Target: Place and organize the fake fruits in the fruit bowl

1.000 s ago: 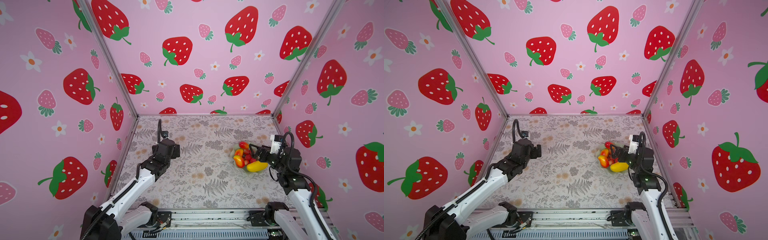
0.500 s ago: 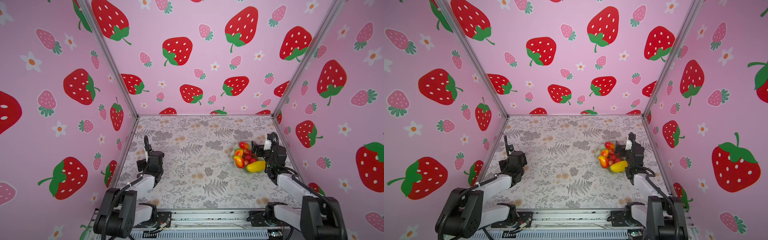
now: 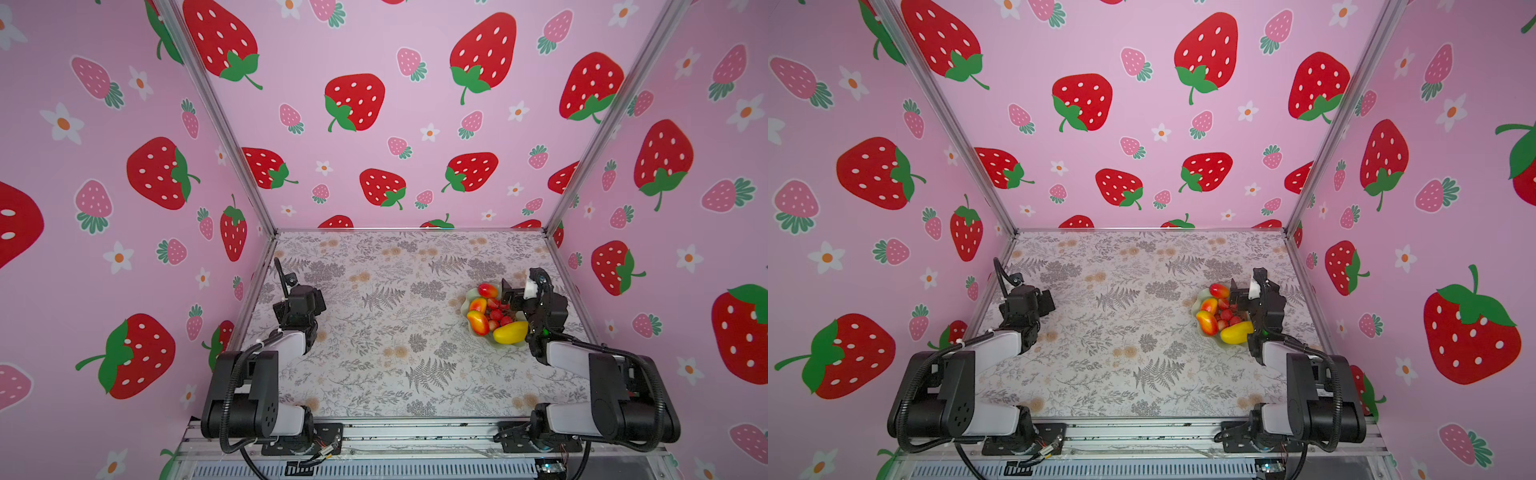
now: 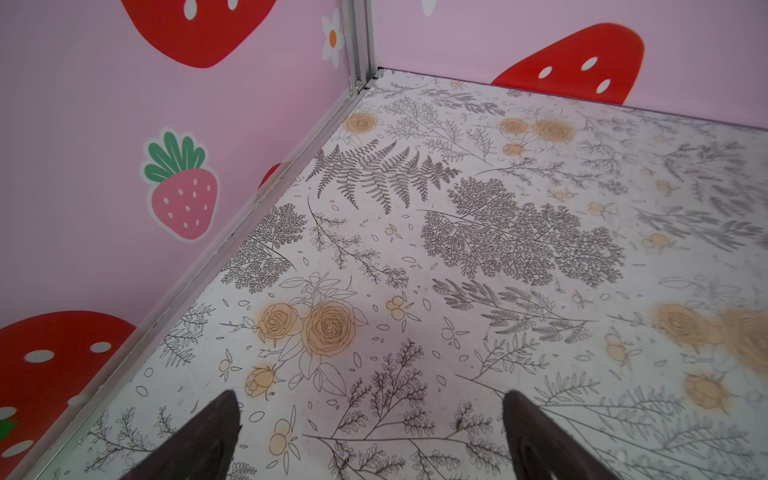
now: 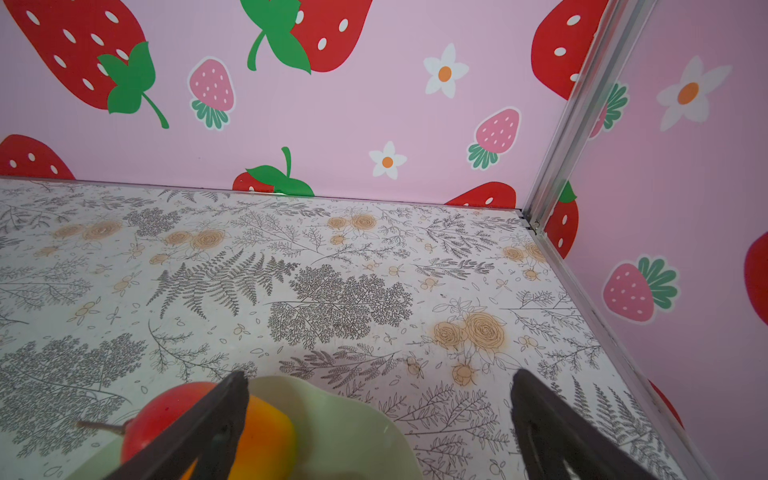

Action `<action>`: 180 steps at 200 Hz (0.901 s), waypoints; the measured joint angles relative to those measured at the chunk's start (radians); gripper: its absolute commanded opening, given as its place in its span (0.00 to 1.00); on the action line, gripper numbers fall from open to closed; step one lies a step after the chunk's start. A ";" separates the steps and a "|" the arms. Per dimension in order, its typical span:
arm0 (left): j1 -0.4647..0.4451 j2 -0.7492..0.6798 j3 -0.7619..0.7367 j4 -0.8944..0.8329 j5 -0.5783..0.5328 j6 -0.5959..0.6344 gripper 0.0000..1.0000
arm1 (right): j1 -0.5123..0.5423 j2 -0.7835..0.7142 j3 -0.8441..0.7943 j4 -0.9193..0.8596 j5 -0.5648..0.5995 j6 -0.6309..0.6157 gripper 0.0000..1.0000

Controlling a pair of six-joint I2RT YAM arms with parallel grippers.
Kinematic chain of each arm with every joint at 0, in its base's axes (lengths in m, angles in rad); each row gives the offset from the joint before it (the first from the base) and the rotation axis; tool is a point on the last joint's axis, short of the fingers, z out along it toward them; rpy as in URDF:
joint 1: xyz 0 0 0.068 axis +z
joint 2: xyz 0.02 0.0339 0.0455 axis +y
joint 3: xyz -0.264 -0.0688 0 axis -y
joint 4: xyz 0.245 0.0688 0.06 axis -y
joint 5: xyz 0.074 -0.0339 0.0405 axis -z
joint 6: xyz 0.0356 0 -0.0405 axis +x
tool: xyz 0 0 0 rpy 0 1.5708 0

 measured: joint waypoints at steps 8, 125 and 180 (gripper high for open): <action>0.000 -0.008 -0.031 0.053 0.018 0.000 0.99 | -0.002 0.000 0.000 0.005 -0.005 -0.008 0.99; -0.017 0.138 -0.102 0.311 0.147 0.044 0.99 | -0.167 0.002 -0.003 0.050 -0.171 0.027 0.99; -0.017 0.138 -0.101 0.311 0.150 0.049 0.99 | -0.167 -0.058 -0.079 0.042 -0.182 0.060 0.99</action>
